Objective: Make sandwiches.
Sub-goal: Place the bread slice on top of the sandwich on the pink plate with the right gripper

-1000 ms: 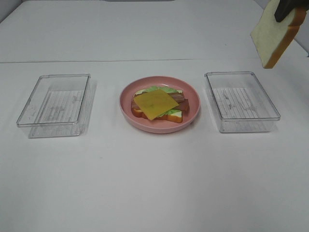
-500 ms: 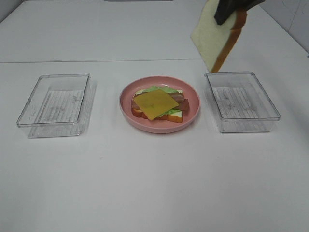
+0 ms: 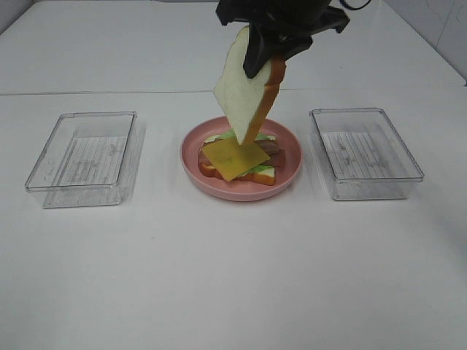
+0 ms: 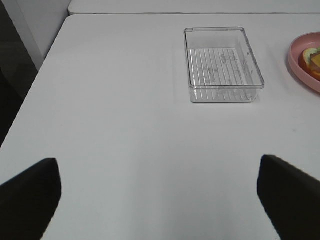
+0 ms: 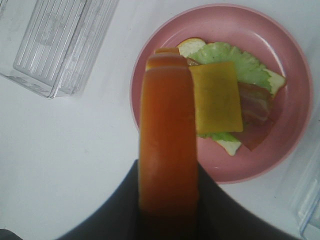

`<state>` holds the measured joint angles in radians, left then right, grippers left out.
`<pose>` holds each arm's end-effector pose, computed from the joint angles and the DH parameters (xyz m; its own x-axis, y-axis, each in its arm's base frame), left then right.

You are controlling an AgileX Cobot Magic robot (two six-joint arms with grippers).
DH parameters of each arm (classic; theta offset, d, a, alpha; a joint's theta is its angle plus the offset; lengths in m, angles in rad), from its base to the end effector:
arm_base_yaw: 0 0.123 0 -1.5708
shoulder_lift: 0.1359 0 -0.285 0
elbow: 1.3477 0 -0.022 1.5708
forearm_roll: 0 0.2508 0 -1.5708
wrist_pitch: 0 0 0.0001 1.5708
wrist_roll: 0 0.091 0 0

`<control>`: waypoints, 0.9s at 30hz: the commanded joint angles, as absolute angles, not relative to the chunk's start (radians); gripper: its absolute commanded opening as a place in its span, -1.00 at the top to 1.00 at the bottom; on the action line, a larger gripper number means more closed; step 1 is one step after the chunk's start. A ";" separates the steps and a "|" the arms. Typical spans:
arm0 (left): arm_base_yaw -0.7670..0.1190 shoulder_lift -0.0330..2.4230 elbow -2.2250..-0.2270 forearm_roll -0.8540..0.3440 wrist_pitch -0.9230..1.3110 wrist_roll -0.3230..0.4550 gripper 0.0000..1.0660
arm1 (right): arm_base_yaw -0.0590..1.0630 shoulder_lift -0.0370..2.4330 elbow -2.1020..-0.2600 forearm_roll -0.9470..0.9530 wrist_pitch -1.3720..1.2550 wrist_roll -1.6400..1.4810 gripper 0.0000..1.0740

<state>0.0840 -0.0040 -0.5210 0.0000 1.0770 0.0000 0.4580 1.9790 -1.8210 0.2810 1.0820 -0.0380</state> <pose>-0.0086 -0.0007 0.2817 -0.4467 -0.0376 -0.8939 -0.0839 0.9965 0.0000 0.3815 0.2129 0.2910 -0.8600 -0.3196 -0.3978 -0.4402 0.8589 0.2617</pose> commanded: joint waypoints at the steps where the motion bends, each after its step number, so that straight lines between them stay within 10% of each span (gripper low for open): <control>1: 0.087 -0.022 -0.519 -0.007 1.073 -0.006 -0.89 | 0.463 2.024 -1.817 0.331 1.028 -0.022 1.00; 27: 0.087 -0.022 -0.519 -0.007 1.073 -0.006 -0.89 | 0.461 2.211 -1.817 0.369 0.859 0.044 1.00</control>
<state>0.0840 -0.0040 -0.5210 0.0000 1.0770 0.0000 0.4630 2.1920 -1.8210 0.3830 0.8790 0.0330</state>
